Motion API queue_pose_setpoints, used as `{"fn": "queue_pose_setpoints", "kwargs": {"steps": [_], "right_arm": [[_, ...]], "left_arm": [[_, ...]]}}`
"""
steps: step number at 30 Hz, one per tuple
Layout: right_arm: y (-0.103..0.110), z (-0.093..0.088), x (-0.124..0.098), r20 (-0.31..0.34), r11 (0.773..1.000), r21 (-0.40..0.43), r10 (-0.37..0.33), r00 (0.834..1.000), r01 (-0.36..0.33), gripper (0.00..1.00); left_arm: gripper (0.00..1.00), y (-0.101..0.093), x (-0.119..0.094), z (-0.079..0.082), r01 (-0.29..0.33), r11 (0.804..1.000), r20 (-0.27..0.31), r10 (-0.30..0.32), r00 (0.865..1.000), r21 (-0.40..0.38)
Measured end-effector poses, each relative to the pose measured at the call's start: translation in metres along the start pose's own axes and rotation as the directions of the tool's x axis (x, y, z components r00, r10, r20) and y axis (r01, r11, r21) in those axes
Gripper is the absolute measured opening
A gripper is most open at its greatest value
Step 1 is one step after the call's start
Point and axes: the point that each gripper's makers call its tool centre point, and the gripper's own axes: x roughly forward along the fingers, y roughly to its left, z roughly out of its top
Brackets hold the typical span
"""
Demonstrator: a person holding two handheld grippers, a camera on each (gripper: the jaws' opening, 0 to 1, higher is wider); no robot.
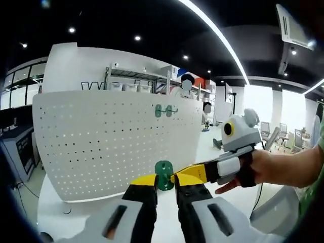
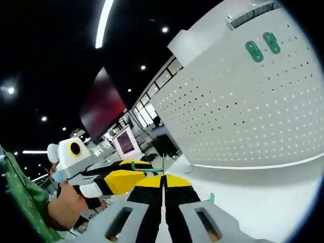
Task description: Insert the hook assembly into the mounting plate slot until the hook locks in place.
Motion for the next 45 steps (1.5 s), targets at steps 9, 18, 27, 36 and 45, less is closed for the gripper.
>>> {"fn": "queue_pose_setpoints", "kwargs": {"steps": [9, 18, 27, 36, 45], "right_arm": [[0.0011, 0.0018, -0.0009, 0.004, 1.0, -0.013, -0.003, 1.0, 0.003, 0.0], [0.0045, 0.0, 0.001, -0.003, 1.0, -0.029, 0.002, 1.0, -0.002, 0.0], [0.0051, 0.001, 0.0012, 0.002, 0.999, -0.046, 0.002, 1.0, -0.002, 0.0], [0.0054, 0.001, 0.002, 0.002, 0.998, -0.07, -0.002, 1.0, 0.002, 0.0], [0.0052, 0.002, 0.0002, 0.002, 0.996, -0.084, -0.011, 1.0, 0.012, 0.0]], "left_arm": [[0.1, 0.0021, 0.0035, -0.0013, -0.008, 1.0, -0.001, 0.008, 1.0, -0.018], [0.05, 0.0004, 0.0067, -0.0017, -0.006, 1.0, -0.006, 0.006, 1.0, -0.008], [0.05, 0.001, 0.0083, -0.0004, -0.014, 1.0, -0.005, 0.014, 1.0, -0.004], [0.04, 0.0026, 0.0093, -0.0005, -0.023, 1.0, -0.002, 0.023, 1.0, -0.013], [0.03, 0.0004, 0.0099, 0.0003, -0.031, 0.999, 0.001, 0.031, 1.0, 0.016]]}}
